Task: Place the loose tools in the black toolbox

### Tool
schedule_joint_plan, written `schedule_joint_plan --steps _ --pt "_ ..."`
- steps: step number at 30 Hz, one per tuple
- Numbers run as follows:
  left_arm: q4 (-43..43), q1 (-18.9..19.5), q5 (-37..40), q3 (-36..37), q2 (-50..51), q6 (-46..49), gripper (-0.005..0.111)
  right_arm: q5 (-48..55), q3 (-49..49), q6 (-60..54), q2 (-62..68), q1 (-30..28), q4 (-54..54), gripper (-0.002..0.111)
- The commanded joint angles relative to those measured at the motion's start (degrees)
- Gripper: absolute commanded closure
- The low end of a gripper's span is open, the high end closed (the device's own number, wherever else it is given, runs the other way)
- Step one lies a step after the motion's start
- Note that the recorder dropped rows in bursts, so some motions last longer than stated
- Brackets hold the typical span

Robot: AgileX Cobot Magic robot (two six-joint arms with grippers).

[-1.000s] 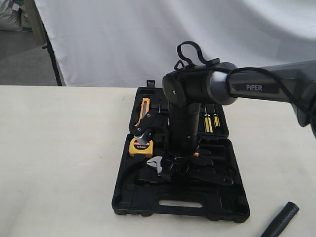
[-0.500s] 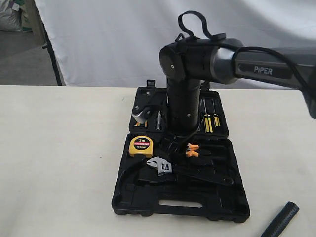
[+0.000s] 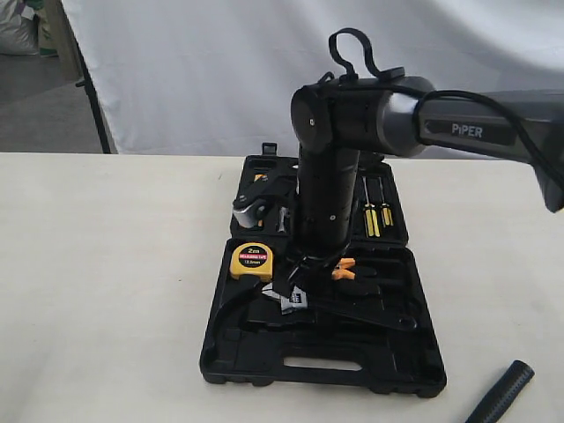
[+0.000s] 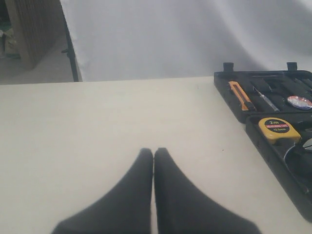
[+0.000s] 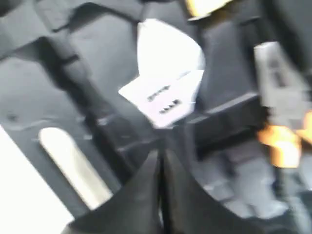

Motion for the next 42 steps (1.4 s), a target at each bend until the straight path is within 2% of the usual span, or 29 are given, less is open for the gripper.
schedule_joint_plan --steps 1,6,12,28,42 --pt "-0.25 -0.26 0.06 0.18 -0.18 -0.44 0.106 0.4 3.62 -0.93 -0.07 -0.45 2.17 0.109" --pt "-0.25 -0.26 0.06 0.18 -0.18 -0.44 0.106 0.4 7.55 -0.93 -0.07 -0.45 0.2 0.109" --pt "-0.25 -0.26 0.06 0.18 -0.18 -0.44 0.106 0.4 7.41 0.31 -0.07 -0.54 -3.74 0.109" --pt "-0.25 -0.26 0.06 0.18 -0.18 -0.44 0.106 -1.32 7.41 0.69 0.22 -5.53 -3.86 0.109" --pt "-0.25 -0.26 0.06 0.18 -0.18 -0.44 0.106 0.4 7.34 1.13 -4.32 -5.94 -6.86 0.109"
